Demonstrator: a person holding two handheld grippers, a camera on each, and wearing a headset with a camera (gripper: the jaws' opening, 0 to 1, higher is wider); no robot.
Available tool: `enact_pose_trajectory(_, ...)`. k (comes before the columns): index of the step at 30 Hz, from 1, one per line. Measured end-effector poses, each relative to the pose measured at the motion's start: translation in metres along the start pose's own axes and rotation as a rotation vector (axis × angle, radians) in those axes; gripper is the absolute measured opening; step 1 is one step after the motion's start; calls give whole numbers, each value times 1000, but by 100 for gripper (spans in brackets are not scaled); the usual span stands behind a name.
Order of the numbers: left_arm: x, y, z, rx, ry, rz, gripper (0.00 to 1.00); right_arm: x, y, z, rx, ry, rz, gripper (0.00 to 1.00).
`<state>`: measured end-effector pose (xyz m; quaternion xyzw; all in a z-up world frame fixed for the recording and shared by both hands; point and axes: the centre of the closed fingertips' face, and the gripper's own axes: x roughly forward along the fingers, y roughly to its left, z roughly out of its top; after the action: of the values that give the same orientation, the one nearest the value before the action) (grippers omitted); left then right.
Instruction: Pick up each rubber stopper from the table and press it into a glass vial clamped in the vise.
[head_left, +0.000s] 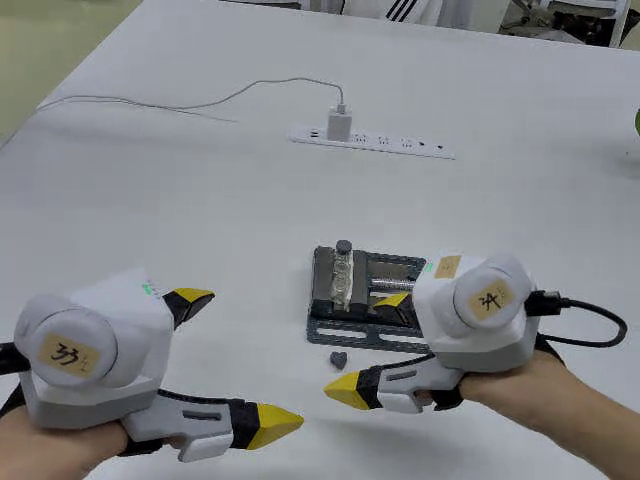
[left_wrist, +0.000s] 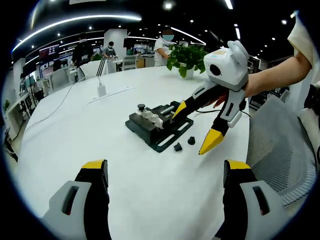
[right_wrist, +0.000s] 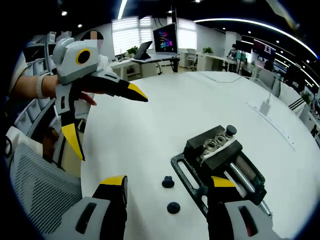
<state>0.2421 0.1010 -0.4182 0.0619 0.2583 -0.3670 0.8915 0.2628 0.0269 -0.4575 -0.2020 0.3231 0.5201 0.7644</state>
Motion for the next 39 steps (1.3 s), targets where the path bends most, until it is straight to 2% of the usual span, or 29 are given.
enact_pose_trajectory(6,-1,-2,-3,-11,0,0,95,5,1,-2,8,-16,-15,44)
enact_pose_trajectory(15,-3,-2,-9,-26,3,7,95,12,-2,-13,-1,16,-15,23)
enact_pose_trajectory(25,-4,-1,-10,-39,-1,14,95,21,-6,-18,-27,46,-19,13)
enact_pose_trajectory(39,-1,0,-10,-41,0,13,95,22,-8,-16,-33,46,-16,8)
